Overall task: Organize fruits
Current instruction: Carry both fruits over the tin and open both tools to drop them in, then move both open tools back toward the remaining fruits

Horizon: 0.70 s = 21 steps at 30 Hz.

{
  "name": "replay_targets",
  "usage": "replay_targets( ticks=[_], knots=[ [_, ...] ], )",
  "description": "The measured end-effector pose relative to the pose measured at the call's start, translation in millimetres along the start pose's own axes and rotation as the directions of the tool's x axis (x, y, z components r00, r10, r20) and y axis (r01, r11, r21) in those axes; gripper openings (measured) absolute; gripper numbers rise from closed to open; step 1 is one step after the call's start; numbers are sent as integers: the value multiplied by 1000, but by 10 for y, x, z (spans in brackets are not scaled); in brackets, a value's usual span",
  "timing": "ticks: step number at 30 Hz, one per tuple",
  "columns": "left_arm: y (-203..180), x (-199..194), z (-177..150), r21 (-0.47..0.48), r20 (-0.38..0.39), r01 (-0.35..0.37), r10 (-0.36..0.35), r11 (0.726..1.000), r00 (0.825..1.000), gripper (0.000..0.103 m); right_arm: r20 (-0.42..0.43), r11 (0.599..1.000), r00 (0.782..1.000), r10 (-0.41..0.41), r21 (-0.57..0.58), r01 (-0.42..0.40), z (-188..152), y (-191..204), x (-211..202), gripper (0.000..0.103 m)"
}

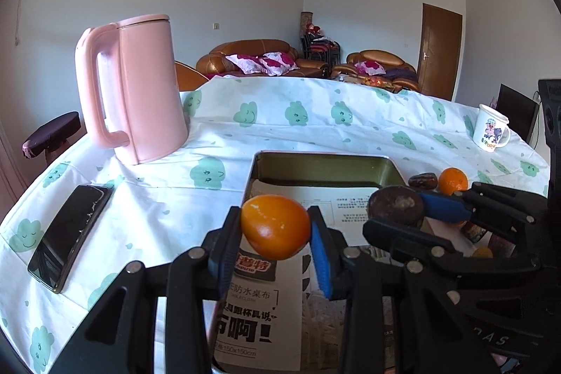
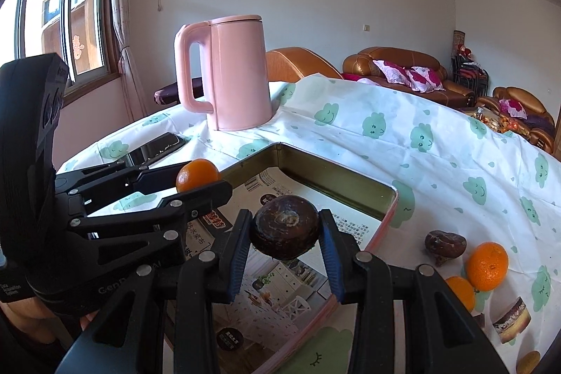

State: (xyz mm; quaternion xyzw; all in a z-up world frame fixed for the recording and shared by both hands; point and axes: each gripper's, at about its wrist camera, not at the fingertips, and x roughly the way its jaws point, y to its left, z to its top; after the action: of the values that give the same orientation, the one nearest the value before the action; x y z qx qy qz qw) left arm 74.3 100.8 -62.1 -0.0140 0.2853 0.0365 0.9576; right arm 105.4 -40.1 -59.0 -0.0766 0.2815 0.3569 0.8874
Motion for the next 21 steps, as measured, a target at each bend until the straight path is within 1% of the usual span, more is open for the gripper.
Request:
replay_targets(
  ticks=[2, 5, 7, 8, 9, 11, 13, 14, 15, 16, 18, 20, 21],
  knots=[
    [14, 17, -10, 1, -12, 5, -5, 1000, 1000, 39, -17, 1000, 1000, 6, -1, -6, 2, -1, 38, 41],
    [17, 45, -23, 9, -27, -14, 15, 1000, 1000, 39, -84, 999, 996, 35, 9, -35, -14, -14, 130, 41],
    [16, 29, -23, 8, -25, -29, 29, 1000, 999, 40, -91, 999, 995, 32, 11, -31, -26, -10, 136, 41],
    [11, 22, -24, 10, -25, -32, 33, 999, 999, 40, -86, 1000, 996, 20, 7, -19, -32, -4, 120, 43],
    [10, 2, -27, 9, -23, -36, 36, 999, 999, 42, -78, 1000, 997, 4, 5, -3, -39, -1, 91, 47],
    [11, -64, -26, -6, -9, -36, 36, 999, 999, 52, -49, 1000, 999, -10, 7, 11, -63, -17, -16, 51],
    [0, -172, -18, -22, 27, -27, 27, 999, 999, 71, -10, 1000, 1000, -17, 26, 17, -82, -73, -179, 59],
    [-20, -226, -6, -28, 44, -23, 24, 999, 999, 76, 7, 999, 1000, -22, 35, 22, -92, -110, -273, 65],
    [-50, -287, 6, -33, 62, -13, 15, 999, 998, 84, 29, 999, 999, -23, 39, 22, -111, -149, -383, 66],
    [-92, -346, 21, -36, 80, 0, 3, 999, 997, 87, 51, 999, 998, -30, 41, 28, -140, -189, -506, 66],
    [-229, -451, 38, -27, 111, 36, -33, 999, 993, 92, 86, 996, 993, -78, 59, 73, -200, -302, -742, 66],
    [-421, -510, 48, -6, 124, 74, -72, 997, 990, 92, 118, 989, 985, -123, 101, 111, -296, -465, -988, 66],
    [-526, -526, 46, 7, 123, 102, -102, 995, 987, 92, 120, 984, 981, -149, 114, 136, -351, -553, -1088, 67]
  ],
)
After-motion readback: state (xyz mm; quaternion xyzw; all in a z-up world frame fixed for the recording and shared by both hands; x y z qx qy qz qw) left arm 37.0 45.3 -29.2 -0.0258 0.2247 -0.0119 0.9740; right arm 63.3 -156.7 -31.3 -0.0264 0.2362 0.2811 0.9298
